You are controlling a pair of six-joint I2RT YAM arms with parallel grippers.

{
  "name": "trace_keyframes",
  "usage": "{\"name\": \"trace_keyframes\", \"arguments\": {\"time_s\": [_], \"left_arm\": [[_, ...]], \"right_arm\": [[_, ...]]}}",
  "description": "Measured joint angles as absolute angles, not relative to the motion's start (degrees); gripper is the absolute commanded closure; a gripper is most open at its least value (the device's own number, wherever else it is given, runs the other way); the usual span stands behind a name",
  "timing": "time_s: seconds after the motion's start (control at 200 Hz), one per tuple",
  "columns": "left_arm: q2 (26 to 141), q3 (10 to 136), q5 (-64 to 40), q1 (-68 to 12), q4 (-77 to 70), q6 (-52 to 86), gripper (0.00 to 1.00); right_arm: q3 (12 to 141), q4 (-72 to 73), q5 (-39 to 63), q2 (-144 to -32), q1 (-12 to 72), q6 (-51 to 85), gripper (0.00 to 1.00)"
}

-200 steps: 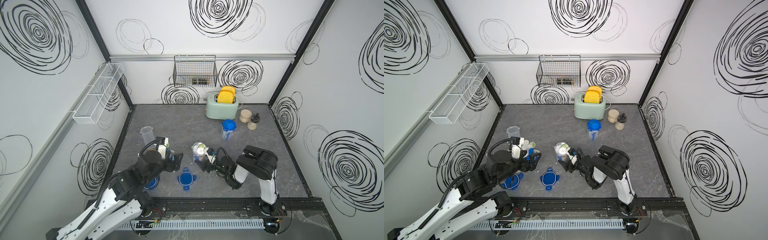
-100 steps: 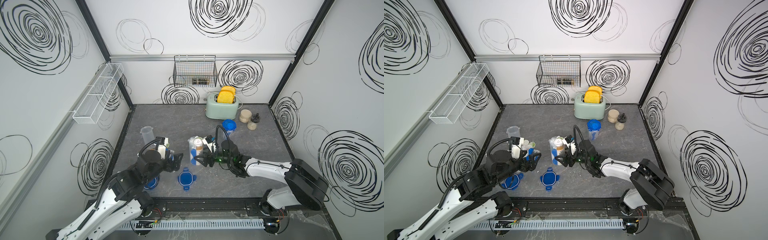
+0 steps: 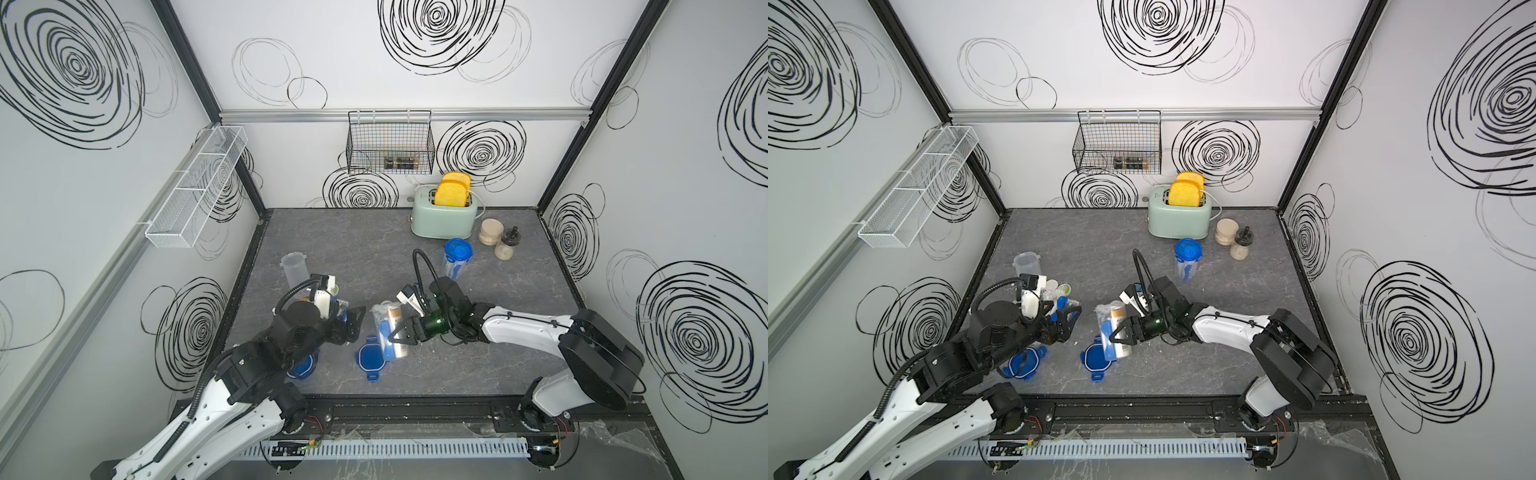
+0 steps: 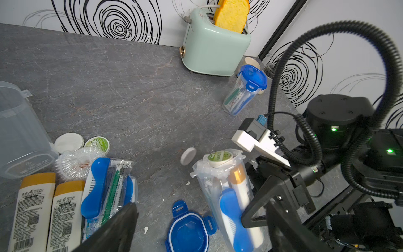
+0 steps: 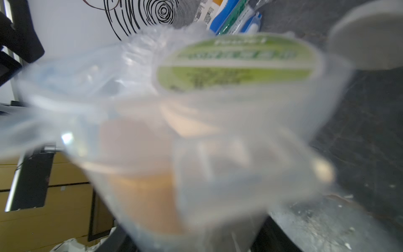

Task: Take out toiletry kits
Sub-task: 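Pour the toiletry kits out of the container.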

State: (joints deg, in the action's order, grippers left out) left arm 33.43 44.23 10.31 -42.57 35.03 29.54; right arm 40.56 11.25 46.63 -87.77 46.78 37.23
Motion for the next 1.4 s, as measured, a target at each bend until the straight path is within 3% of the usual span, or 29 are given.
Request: {"name": "trace_keyframes", "arguments": {"time_s": [0.56, 0.785, 0.831, 1.076, 1.396], "left_arm": [[35.4, 42.1, 9.2, -43.6, 33.2, 32.0, 0.05], [38.2, 38.9, 9.6, -50.2, 30.7, 35.8, 0.0], [38.3, 37.6, 10.1, -51.9, 29.8, 36.9, 0.04], [38.6, 30.2, 14.2, -62.6, 26.5, 43.2, 0.04], [39.6, 26.9, 16.0, -67.9, 21.1, 49.1, 0.04]], "right_arm": [[40.6, 18.7, 55.1, -96.6, 45.5, 55.6, 0.53], [40.6, 24.2, 56.1, -99.0, 45.2, 66.0, 0.53], [40.6, 24.8, 56.1, -99.1, 45.1, 67.6, 0.53], [40.6, 30.7, 56.5, -101.1, 44.8, 76.3, 0.53], [40.4, 38.2, 56.6, -102.9, 44.8, 83.5, 0.52]]}}
